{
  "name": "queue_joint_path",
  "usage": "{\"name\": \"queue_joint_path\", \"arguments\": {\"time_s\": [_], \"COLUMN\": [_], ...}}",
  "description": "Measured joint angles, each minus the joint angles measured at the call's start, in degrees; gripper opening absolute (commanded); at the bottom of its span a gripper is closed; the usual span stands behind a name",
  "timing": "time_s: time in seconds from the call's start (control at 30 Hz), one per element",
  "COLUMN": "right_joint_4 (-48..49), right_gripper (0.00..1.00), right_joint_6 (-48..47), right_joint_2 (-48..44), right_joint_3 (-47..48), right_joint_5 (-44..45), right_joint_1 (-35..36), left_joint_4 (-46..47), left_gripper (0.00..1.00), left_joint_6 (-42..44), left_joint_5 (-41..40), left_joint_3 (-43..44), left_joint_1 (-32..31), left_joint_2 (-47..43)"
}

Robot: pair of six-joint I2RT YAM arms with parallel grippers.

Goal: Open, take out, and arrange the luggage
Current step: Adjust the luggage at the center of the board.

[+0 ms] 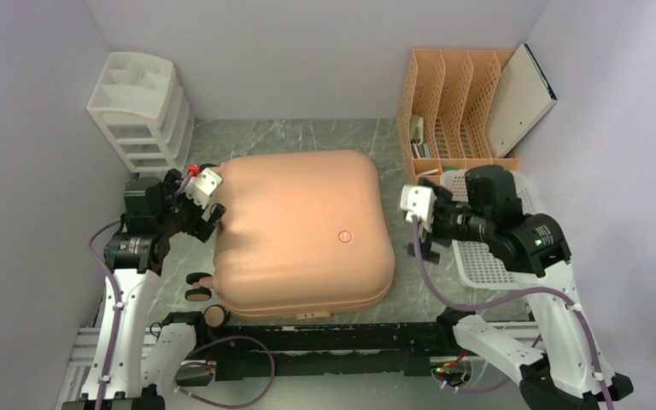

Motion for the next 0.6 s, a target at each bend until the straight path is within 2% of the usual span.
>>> {"name": "queue_joint_path", "arguments": {"time_s": [0.1, 0.23, 0.6], "right_joint_4": [-5.5, -7.7, -0.9], "right_gripper": [0.99, 0.99, 1.00], "right_joint_6": [-5.2, -9.0, -8.3], "right_joint_2": [-1.2, -1.9, -6.4], "right_joint_3": [-3.9, -8.2, -18.6], "right_joint_5": [-7.4, -13.5, -18.4], "right_joint_1": [0.0, 0.0, 0.2], "left_joint_4": [1.8, 2.8, 3.6], "left_gripper": [0.97, 0.96, 0.96], "left_joint_6": [-1.5, -2.6, -4.0], "left_joint_5": [0.0, -0.3, -1.1], "left_joint_3": [-0.1, -0.3, -0.5], "left_joint_1": [0.0, 0.0, 0.0], "left_joint_2": [0.5, 0.7, 1.3]}}
